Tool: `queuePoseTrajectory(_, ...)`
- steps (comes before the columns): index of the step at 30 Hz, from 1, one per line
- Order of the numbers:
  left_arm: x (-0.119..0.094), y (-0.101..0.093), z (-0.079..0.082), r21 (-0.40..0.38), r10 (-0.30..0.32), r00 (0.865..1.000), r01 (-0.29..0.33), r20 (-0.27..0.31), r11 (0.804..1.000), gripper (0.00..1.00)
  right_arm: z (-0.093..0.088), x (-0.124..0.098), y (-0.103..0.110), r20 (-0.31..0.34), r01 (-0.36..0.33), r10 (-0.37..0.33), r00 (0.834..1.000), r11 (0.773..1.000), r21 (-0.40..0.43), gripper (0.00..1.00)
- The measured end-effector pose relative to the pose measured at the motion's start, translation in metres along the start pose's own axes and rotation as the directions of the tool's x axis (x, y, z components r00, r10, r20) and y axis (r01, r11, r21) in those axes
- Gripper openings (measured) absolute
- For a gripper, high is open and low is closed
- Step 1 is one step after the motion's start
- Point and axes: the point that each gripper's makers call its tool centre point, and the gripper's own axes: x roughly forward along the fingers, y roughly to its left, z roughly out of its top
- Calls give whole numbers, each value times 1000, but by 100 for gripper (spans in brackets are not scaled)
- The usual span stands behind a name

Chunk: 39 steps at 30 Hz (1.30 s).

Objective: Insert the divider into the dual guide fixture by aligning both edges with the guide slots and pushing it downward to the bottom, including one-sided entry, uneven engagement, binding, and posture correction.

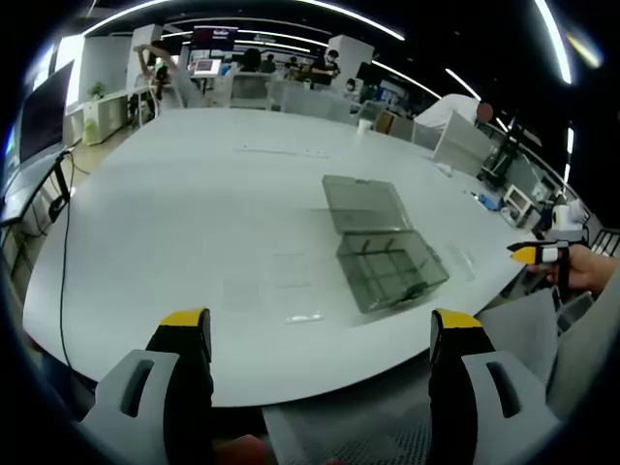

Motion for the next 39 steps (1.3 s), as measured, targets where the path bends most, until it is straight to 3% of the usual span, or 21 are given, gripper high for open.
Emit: queuePoseTrajectory(39,1,-1,-2,3,-1,1000,1,-5,1000,92,2,-1,0,3,-4,4,1000,1000,-1,85)
